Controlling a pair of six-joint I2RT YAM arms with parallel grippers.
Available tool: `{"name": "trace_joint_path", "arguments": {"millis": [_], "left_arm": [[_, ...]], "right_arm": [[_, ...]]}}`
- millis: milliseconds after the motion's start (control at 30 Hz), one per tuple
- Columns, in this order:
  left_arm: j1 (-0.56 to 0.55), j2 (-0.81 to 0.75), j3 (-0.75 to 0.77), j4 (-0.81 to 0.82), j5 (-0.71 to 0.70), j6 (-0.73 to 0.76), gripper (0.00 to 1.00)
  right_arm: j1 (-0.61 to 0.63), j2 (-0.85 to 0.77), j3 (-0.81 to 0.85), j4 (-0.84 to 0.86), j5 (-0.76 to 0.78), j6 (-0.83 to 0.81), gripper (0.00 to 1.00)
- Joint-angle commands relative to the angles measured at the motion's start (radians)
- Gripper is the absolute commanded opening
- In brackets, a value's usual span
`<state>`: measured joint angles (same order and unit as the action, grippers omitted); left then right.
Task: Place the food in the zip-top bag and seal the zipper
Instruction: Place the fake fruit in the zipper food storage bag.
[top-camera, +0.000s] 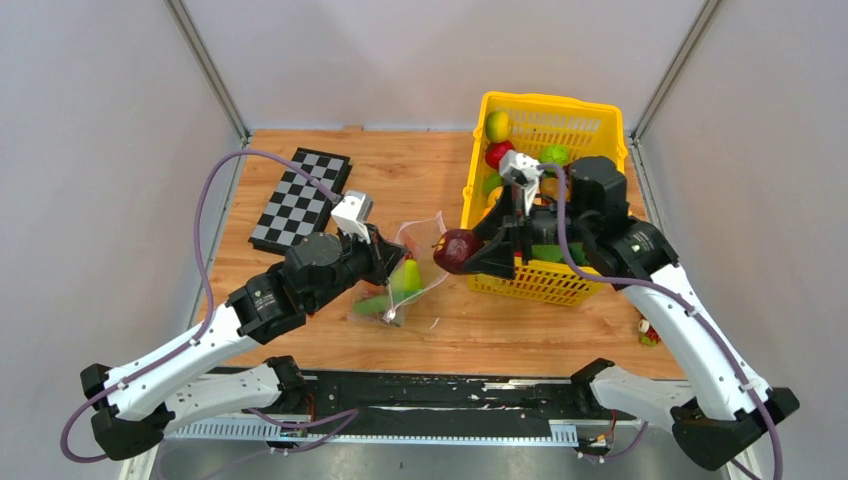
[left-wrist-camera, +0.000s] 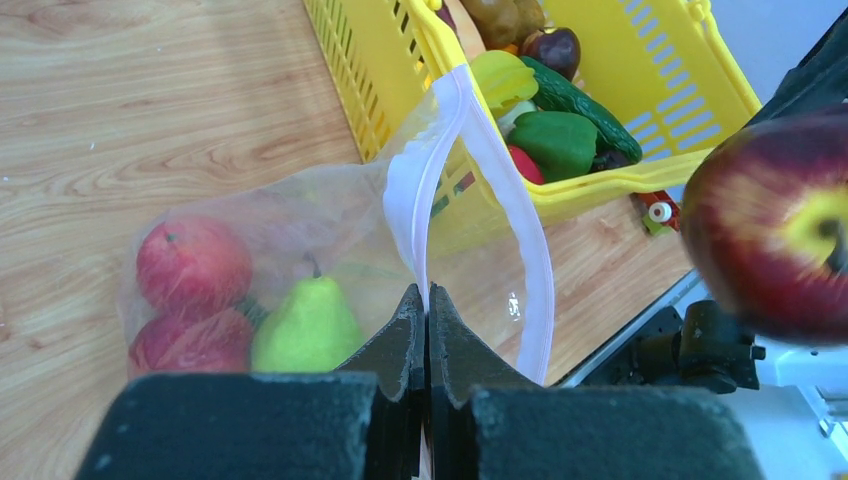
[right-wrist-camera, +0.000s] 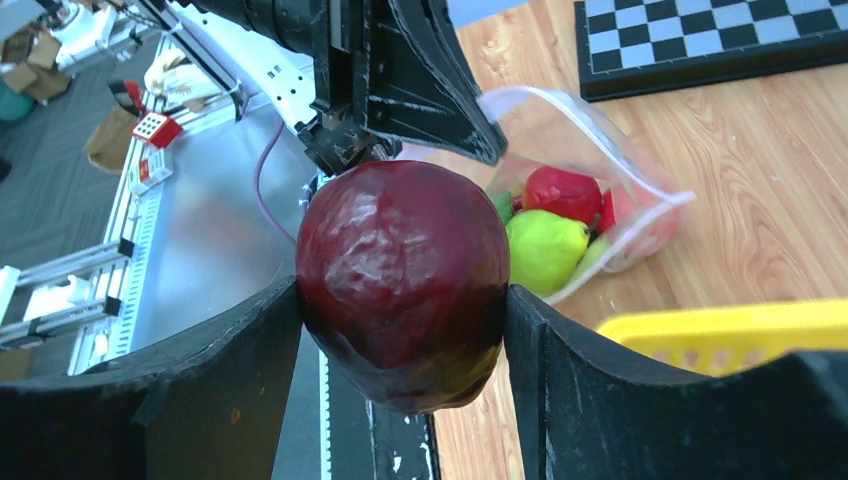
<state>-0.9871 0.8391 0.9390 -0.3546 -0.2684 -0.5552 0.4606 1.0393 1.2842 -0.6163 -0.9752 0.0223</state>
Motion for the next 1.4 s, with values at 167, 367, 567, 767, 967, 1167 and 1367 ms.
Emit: {"name": "trace_joint_path", "arguments": {"millis": [167, 367, 567, 767, 967, 1167, 1367], "left_arm": [[-0.001, -0.029, 0.006, 0.054, 0.019, -0.006, 0.00], [-0.001, -0.044, 0.013, 0.041, 0.012, 0.000, 0.00], [-0.001, -0.039, 0.020, 0.040, 0.015, 0.007, 0.00], [-0.001, -0.032, 0.030, 0.033, 0.013, 0.007, 0.00], [-0.001, -0.030, 0.030, 0.034, -0.012, 0.004, 0.00], [-0.001, -0.027, 0.042, 0.022, -0.039, 0.005, 0.00], [-0.001, -0.037, 0.035, 0.022, -0.039, -0.005, 0.00]], "right_arm": [[0.216, 0.188, 0.150, -0.053, 0.292, -0.115, 0.40], [0.296, 0.290, 0.205, -0.124, 0.467, -0.160, 0.41], [0.323, 0.361, 0.267, -0.183, 0.566, -0.167, 0.42], [0.360, 0.372, 0.284, -0.192, 0.682, -0.183, 0.50], [0.360, 0.366, 0.286, -0.191, 0.669, -0.197, 0.56], [0.360, 0.345, 0.258, -0.141, 0.611, -0.198, 0.57], [0.361, 0.356, 0.262, -0.118, 0.584, -0.180, 0.59]]}}
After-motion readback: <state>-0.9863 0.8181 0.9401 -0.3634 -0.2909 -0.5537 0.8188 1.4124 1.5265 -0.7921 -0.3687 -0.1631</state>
